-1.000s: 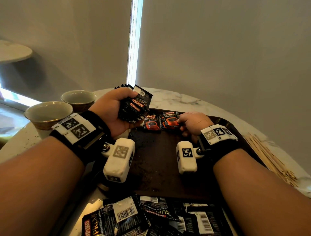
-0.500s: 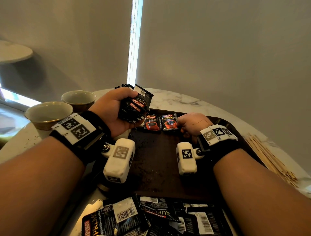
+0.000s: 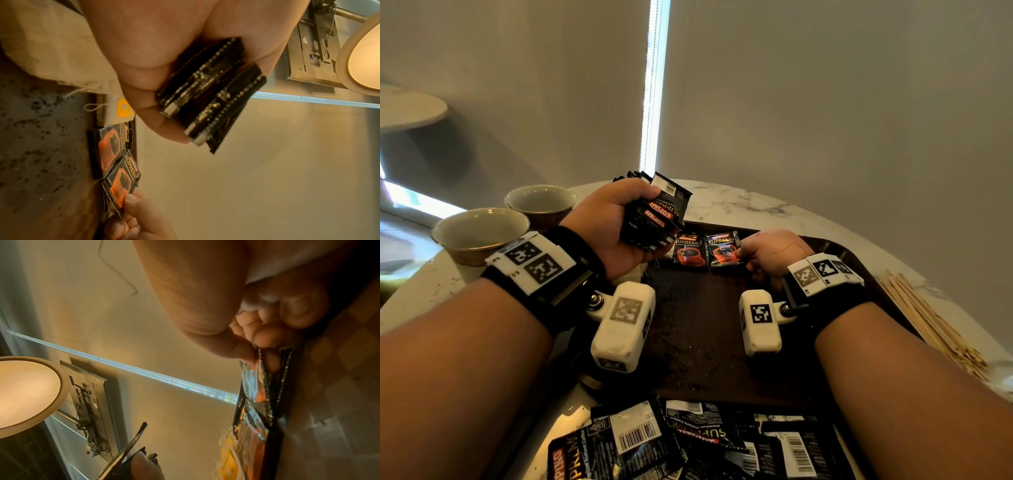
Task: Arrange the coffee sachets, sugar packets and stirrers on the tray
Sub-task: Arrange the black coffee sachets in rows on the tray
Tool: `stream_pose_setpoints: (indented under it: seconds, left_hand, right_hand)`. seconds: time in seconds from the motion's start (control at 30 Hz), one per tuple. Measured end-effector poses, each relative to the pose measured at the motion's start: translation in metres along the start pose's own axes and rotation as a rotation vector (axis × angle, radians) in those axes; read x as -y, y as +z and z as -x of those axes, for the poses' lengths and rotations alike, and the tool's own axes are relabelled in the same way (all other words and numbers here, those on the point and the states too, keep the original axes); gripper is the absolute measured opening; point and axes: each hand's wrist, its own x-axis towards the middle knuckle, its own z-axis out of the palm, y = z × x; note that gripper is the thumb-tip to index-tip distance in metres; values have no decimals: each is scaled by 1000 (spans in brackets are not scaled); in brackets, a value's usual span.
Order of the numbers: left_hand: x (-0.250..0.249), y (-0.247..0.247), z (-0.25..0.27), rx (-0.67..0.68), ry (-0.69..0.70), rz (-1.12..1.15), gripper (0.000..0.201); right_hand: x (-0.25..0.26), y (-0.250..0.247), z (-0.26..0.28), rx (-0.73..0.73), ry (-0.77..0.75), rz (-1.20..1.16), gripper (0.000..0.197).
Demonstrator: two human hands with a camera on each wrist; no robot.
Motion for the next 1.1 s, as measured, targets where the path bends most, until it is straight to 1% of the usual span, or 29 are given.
stream_pose_setpoints:
  seconds: [0.1,0.27,0.43,0.5,0.57,0.63,0.73,0.83,0.97,1.1]
  left_hand:
    - [0,0,0,-1,-1,2,30]
    - [0,0,1,6,-2,-5,33]
    - [0,1,1,5,-8,1,34]
    - [-1,0,1,1,-8,3,36]
    - [-1,0,1,2,-9,0,34]
    - [-1,0,2,3,-13,-2,32]
    - [-1,0,2,-6,-11,-5,34]
    - [-1,0,2,1,-14,-9,30]
    - [0,1,2,3,-16,-16,29]
    - [0,2,3,1,-18,-18,28]
  right_hand:
    - [0,-1,2,17,-9,0,12]
    - [-1,-1,4,37,6,-66,8]
    - [5,-3,8,82,68,-62,12]
    - [5,-2,8,60,93,-57,18]
    - [2,0,5,15,86,-92,23]
    - [0,2,2,-15,66,-131,21]
    - [0,2,2,-21,48,-195,20]
    - [-1,3,2,-15,46,-249,24]
    - [1,3,1,-14,47,-253,26]
    - [1,3,0,-2,54,-243,25]
